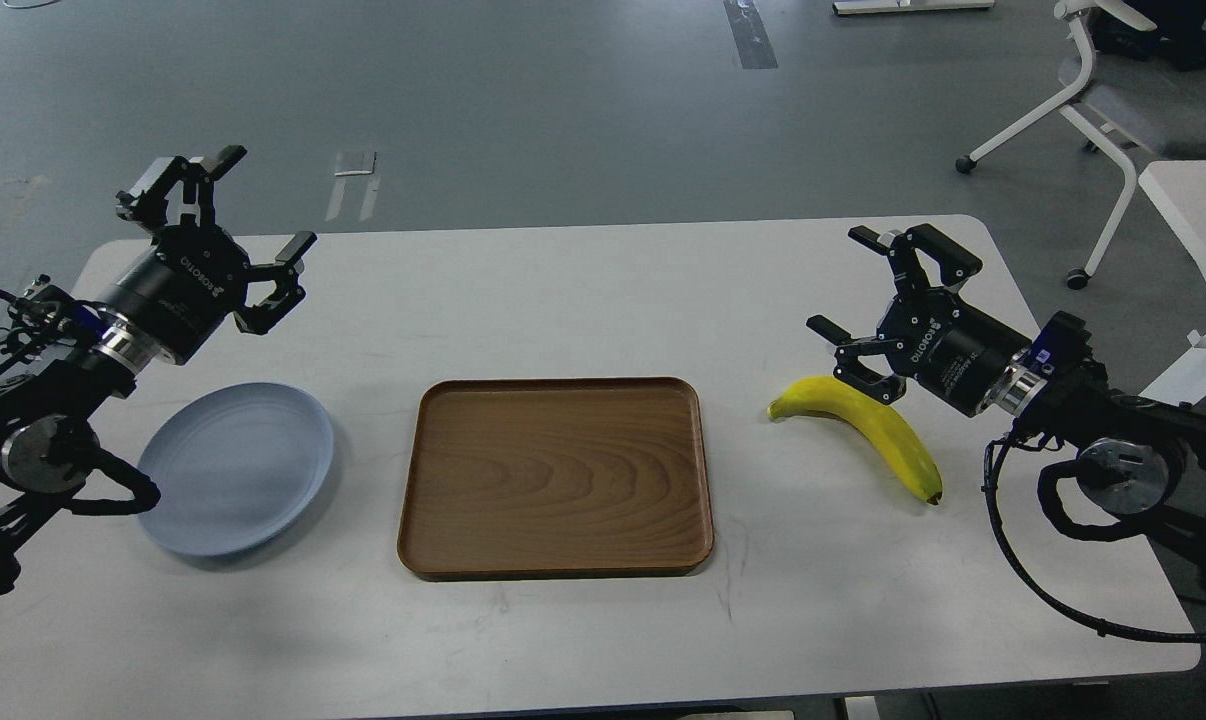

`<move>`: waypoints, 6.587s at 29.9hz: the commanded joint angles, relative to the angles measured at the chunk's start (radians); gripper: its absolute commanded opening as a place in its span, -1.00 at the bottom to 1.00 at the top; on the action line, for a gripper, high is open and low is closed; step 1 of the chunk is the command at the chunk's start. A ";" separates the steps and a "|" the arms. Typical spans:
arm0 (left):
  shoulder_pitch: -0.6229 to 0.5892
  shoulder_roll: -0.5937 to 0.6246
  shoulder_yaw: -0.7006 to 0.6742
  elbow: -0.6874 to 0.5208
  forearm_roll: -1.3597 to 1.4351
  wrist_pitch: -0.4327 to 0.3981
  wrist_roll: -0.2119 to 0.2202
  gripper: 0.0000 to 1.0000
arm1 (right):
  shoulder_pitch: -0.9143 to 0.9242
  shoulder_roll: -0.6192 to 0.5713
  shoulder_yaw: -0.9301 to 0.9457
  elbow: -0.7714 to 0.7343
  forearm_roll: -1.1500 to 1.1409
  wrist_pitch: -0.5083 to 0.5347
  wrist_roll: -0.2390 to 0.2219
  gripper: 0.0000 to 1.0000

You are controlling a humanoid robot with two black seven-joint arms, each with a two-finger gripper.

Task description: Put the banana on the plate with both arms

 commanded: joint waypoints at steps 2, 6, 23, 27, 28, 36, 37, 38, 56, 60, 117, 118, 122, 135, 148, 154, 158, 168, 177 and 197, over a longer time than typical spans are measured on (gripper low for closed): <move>0.002 0.000 0.000 0.000 0.000 0.000 0.000 1.00 | -0.001 0.000 0.000 -0.001 0.000 0.000 0.000 1.00; 0.002 0.002 0.001 0.004 0.000 0.000 0.000 1.00 | 0.000 -0.002 0.000 -0.001 0.000 0.000 0.000 1.00; -0.042 0.025 -0.003 0.207 0.084 0.000 0.000 1.00 | -0.001 -0.014 -0.003 -0.004 -0.003 0.000 0.000 1.00; -0.085 0.112 -0.009 0.138 0.272 0.000 0.000 1.00 | -0.006 -0.032 -0.005 -0.002 -0.005 0.000 0.000 1.00; -0.088 0.127 -0.009 0.118 0.305 0.000 0.000 1.00 | -0.006 -0.034 -0.006 -0.002 -0.005 0.000 0.000 1.00; -0.081 0.295 -0.006 -0.172 0.689 0.000 0.000 1.00 | -0.006 -0.034 -0.006 -0.004 -0.006 0.000 0.000 1.00; -0.078 0.320 -0.006 -0.227 0.769 0.000 0.000 1.00 | -0.006 -0.034 -0.006 -0.002 -0.006 0.000 0.000 1.00; -0.078 0.339 -0.006 -0.276 0.852 0.000 0.000 1.00 | -0.006 -0.034 -0.006 -0.002 -0.006 0.000 0.000 1.00; 0.002 0.327 0.181 -0.120 1.655 0.387 0.000 1.00 | -0.006 -0.089 -0.006 0.015 -0.006 0.000 0.000 1.00; 0.021 0.290 0.210 -0.014 1.654 0.410 0.000 1.00 | -0.004 -0.086 -0.006 0.013 -0.006 0.000 0.000 1.00; -0.056 0.210 0.232 -0.003 1.477 0.417 0.000 -1.00 | -0.017 -0.089 -0.005 0.006 -0.006 0.000 0.000 1.00; -0.076 0.213 0.232 -0.049 1.479 0.400 0.000 -1.00 | -0.017 -0.087 -0.005 0.006 -0.006 0.000 0.000 1.00; -0.125 0.210 0.232 -0.138 1.492 0.383 0.000 -1.00 | -0.017 -0.087 -0.005 0.004 -0.006 0.000 0.000 1.00; -0.302 -0.087 0.262 -0.115 1.585 0.239 0.000 -1.00 | -0.011 -0.087 -0.006 -0.001 -0.008 0.000 0.000 1.00; -0.289 -0.333 0.405 0.139 1.588 0.242 0.000 -1.00 | -0.021 -0.112 -0.005 0.001 -0.006 0.000 0.000 1.00; -0.292 -0.365 0.406 0.201 1.586 0.242 0.000 -1.00 | -0.021 -0.114 -0.005 0.001 -0.006 0.000 0.000 1.00; -0.292 -0.393 0.406 0.245 1.585 0.245 0.000 -1.00 | -0.021 -0.114 -0.005 0.001 -0.006 0.000 0.000 1.00; -0.291 -0.388 0.408 0.235 1.568 0.243 0.000 1.00 | -0.026 -0.137 -0.005 0.007 -0.006 0.000 0.000 1.00; -0.347 -0.270 0.383 0.152 1.394 0.242 0.000 1.00 | -0.032 -0.147 -0.005 0.007 -0.006 0.000 0.000 1.00; -0.081 -0.069 0.131 0.136 0.035 0.067 0.000 1.00 | -0.034 -0.155 -0.003 -0.002 -0.006 0.000 0.000 1.00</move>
